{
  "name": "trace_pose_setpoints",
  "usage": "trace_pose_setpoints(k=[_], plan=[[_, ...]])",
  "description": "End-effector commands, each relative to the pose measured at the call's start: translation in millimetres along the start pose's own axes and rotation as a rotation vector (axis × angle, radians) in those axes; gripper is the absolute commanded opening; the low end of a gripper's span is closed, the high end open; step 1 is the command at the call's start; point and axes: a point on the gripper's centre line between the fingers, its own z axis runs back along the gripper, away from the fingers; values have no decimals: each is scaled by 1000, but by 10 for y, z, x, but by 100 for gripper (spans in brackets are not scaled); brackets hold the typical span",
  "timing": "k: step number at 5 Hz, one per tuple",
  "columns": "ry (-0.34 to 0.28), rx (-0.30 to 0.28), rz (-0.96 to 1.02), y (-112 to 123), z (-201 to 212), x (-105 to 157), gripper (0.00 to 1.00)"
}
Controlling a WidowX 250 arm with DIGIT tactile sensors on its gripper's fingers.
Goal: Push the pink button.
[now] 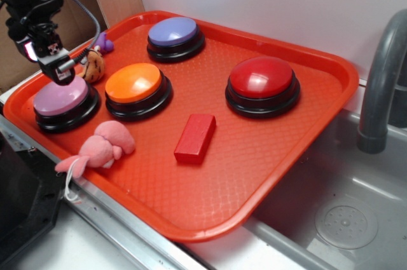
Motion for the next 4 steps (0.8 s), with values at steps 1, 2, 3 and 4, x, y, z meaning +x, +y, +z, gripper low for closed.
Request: trace_pose_setpoints(k=[1,2,3,4], plan=[[-41,36,-24,33,219,181,100],[-40,33,-22,28,257,196,100],[-42,30,-17,25,294,191,100],[-42,32,-17,14,324,192,100]])
